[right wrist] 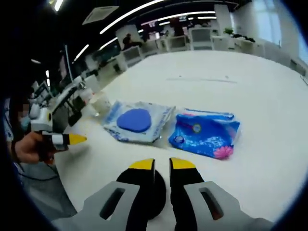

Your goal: Arrange the tabletop items into an orderly group along one side of the table until the central work area is clear of visible clutter.

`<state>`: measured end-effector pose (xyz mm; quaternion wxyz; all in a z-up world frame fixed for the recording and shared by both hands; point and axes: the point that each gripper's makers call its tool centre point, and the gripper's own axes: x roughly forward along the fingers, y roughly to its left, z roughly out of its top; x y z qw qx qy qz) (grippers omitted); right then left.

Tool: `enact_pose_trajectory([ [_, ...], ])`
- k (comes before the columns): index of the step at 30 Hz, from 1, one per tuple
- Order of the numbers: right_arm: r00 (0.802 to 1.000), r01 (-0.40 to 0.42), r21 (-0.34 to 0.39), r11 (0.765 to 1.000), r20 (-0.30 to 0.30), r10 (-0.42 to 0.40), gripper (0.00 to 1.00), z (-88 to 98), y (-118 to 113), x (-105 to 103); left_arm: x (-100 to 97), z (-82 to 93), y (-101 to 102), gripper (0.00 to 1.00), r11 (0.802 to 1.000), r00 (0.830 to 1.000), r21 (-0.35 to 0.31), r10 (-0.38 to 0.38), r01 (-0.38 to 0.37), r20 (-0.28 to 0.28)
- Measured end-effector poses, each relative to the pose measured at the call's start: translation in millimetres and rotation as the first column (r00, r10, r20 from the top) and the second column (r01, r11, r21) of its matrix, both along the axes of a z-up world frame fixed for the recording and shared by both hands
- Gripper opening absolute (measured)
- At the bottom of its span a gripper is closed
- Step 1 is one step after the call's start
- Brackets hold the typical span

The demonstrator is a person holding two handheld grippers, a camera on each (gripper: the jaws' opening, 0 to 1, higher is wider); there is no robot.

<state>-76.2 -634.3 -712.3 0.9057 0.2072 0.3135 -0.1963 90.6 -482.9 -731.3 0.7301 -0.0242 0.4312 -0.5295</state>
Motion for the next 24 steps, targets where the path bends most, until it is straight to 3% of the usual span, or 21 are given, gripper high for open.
enact_pose_trajectory([
  [11, 1.000, 0.029, 0.033, 0.999, -0.010, -0.029, 0.11, -11.7, 18, -30, -37.2, -1.9, 0, 0.12, 0.996, 0.996, 0.009, -0.093, 0.093, 0.001],
  [24, 0.999, 0.044, 0.074, 0.996, -0.009, -0.044, 0.12, -26.8, 27, -40, -79.4, -6.5, -18, 0.16, 0.975, 0.975, 0.014, -0.221, 0.221, -0.010],
])
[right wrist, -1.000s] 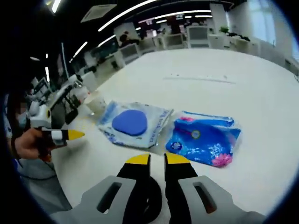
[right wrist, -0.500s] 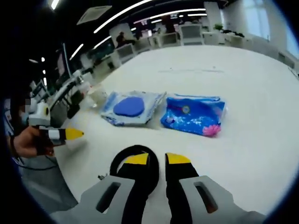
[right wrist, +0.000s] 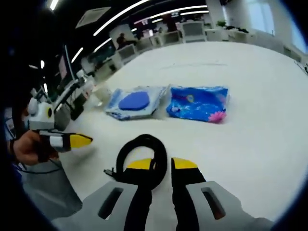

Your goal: Arrange the tabletop items into an orderly group along one side of the table until the central work area is clear of visible clutter.

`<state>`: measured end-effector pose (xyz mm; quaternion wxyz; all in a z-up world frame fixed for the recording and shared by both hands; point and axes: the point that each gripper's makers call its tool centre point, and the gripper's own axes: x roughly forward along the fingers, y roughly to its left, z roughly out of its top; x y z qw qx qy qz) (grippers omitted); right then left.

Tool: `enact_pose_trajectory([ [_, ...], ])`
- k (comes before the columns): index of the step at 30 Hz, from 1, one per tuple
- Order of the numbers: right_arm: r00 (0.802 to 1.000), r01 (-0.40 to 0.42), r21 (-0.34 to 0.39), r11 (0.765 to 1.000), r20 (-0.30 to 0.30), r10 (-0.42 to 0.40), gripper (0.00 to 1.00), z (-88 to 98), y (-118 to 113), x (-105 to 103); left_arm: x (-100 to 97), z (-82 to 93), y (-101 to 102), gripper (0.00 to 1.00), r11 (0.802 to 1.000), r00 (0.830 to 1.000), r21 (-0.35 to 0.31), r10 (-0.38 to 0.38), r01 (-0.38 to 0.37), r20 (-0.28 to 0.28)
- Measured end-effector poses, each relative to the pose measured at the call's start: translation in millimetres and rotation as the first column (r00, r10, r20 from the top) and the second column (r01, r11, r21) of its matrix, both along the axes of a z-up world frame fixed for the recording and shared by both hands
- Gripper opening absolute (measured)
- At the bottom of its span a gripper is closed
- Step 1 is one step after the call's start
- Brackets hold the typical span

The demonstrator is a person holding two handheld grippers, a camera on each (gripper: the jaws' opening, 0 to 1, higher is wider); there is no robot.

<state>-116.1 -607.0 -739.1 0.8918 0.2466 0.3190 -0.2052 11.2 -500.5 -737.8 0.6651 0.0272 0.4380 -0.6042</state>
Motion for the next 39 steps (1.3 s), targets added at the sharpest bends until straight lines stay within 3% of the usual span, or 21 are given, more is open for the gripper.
enact_pose_trajectory([
  [9, 1.000, 0.006, 0.032, 0.999, 0.000, -0.006, 0.14, -8.6, 7, 0, -33.7, -4.9, -19, 0.19, 0.997, 0.997, 0.007, -0.078, 0.078, -0.011],
  [20, 1.000, 0.008, 0.057, 0.998, -0.008, -0.008, 0.12, -16.5, 8, 1, -55.7, -13.3, -35, 0.17, 0.990, 0.990, 0.032, -0.139, 0.139, 0.004],
  [29, 1.000, 0.002, 0.077, 0.997, 0.005, -0.003, 0.04, -19.6, 4, 8, -64.6, -23.8, -41, 0.05, 0.983, 0.984, 0.061, -0.175, 0.173, 0.023],
  [39, 0.999, 0.030, 0.085, 0.996, 0.026, -0.033, 0.03, -16.1, -19, 19, -58.8, -22.9, -59, 0.04, 0.988, 0.990, 0.066, -0.141, 0.140, 0.011],
])
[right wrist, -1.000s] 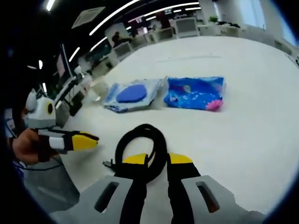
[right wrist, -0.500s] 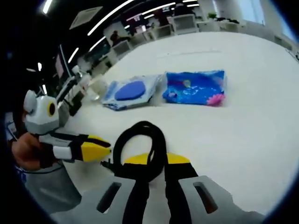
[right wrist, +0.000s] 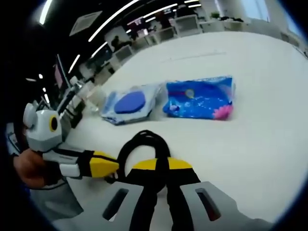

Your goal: Arrange the tabletop items into an orderly group along one side of the table until the central work area is clear of visible clutter.

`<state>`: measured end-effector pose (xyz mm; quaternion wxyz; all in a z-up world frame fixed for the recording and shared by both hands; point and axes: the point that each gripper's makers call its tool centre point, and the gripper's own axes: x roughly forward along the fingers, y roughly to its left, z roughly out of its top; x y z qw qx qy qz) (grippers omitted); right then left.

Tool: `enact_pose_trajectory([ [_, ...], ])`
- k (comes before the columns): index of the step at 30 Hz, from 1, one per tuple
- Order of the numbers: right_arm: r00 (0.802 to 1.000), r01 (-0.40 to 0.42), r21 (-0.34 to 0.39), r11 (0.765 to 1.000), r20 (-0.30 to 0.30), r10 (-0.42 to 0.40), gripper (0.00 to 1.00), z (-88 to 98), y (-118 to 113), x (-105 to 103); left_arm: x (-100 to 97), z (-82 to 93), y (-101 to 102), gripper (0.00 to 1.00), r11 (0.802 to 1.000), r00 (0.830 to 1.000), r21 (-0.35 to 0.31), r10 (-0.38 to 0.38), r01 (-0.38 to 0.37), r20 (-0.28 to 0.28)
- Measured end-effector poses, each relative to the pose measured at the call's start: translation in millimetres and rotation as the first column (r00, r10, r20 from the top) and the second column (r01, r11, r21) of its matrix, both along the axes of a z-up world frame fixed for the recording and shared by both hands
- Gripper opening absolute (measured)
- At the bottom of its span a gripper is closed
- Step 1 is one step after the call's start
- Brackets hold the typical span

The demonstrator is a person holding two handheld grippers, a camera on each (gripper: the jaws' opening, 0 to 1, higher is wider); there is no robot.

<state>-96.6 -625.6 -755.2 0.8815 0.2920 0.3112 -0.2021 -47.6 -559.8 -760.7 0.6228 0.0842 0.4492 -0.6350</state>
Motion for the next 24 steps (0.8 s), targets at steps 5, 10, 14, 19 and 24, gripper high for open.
enact_pose_trajectory([
  [5, 1.000, -0.016, -0.013, 1.000, 0.002, 0.016, 0.02, 4.3, -12, 8, 3.2, 0.2, -9, 0.05, 1.000, 1.000, 0.000, 0.015, -0.015, -0.009],
  [10, 1.000, -0.030, -0.018, 0.999, -0.008, 0.030, 0.03, 2.8, -15, 9, 3.4, 0.3, -12, 0.06, 1.000, 1.000, 0.001, 0.007, -0.007, -0.010],
  [14, 1.000, -0.023, -0.018, 1.000, -0.005, 0.023, 0.05, 3.8, -18, 8, 6.7, 0.9, -12, 0.09, 1.000, 1.000, 0.000, 0.001, -0.001, -0.001],
  [19, 0.999, -0.038, -0.034, 0.999, -0.004, 0.038, 0.09, 10.1, -17, 5, 17.3, 9.1, -2, 0.12, 1.000, 1.000, -0.009, 0.000, 0.000, 0.022],
  [24, 0.997, -0.070, -0.095, 0.993, 0.017, 0.072, 0.14, 27.5, -14, 0, 44.3, 29.1, 17, 0.16, 0.999, 0.996, -0.054, 0.001, 0.004, 0.086],
])
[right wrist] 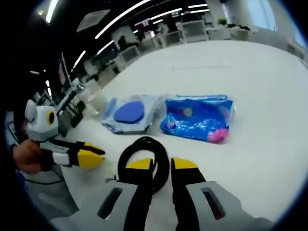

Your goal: Arrange the tabletop items into an orderly group along one side of the table until the central work area is clear of visible clutter.

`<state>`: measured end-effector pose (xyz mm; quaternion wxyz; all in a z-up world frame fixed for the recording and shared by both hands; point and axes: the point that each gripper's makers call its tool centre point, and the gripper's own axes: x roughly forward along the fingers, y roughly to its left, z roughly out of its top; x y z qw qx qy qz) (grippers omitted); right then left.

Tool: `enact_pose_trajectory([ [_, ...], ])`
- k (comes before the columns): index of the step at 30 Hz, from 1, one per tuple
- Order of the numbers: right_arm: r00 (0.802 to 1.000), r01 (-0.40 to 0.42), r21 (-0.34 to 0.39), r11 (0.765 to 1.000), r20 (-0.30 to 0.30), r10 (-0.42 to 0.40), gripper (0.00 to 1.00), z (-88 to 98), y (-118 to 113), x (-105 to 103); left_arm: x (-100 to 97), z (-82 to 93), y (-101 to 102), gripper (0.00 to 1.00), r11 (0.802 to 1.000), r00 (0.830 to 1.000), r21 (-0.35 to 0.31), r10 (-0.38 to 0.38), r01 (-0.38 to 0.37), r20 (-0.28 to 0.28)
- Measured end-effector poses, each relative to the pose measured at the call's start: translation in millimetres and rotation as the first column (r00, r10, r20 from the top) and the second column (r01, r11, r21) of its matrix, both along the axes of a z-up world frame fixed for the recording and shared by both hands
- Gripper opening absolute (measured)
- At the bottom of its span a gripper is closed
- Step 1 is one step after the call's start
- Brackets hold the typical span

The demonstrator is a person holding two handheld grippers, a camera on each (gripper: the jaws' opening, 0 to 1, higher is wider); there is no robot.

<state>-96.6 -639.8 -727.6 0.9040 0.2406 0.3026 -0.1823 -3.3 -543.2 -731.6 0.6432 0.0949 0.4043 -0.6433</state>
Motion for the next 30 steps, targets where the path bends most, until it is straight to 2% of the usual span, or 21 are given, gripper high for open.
enact_pose_trajectory([
  [7, 0.995, -0.099, -0.115, 0.988, -0.016, 0.098, 0.26, 27.7, 23, -12, 53.8, 35.5, 45, 0.23, 0.997, 0.994, -0.073, 0.045, -0.037, 0.104],
  [8, 0.995, -0.103, -0.119, 0.988, -0.016, 0.102, 0.28, 28.9, 24, -12, 62.7, 39.0, 56, 0.24, 0.997, 0.990, -0.071, 0.050, -0.041, 0.130],
  [13, 0.991, -0.134, -0.149, 0.980, -0.010, 0.134, 0.32, 38.8, 40, -17, 87.9, 53.3, 97, 0.29, 0.995, 0.980, -0.086, 0.065, -0.049, 0.190],
  [19, 0.981, -0.192, -0.232, 0.954, -0.011, 0.195, 0.35, 58.4, 65, -21, 102.5, 67.2, 142, 0.38, 0.994, 0.967, -0.098, 0.079, -0.057, 0.240],
  [21, 0.982, -0.182, -0.227, 0.957, 0.014, 0.190, 0.38, 63.2, 70, -23, 102.4, 71.1, 153, 0.40, 0.993, 0.966, -0.102, 0.077, -0.053, 0.248],
  [24, 0.981, -0.185, -0.227, 0.956, 0.020, 0.194, 0.40, 66.9, 80, -25, 104.9, 76.7, 174, 0.43, 0.993, 0.961, -0.105, 0.086, -0.060, 0.262],
  [30, 0.981, -0.187, -0.213, 0.959, 0.020, 0.195, 0.44, 65.2, 98, -28, 110.2, 77.5, 192, 0.47, 0.990, 0.959, -0.115, 0.110, -0.083, 0.260],
])
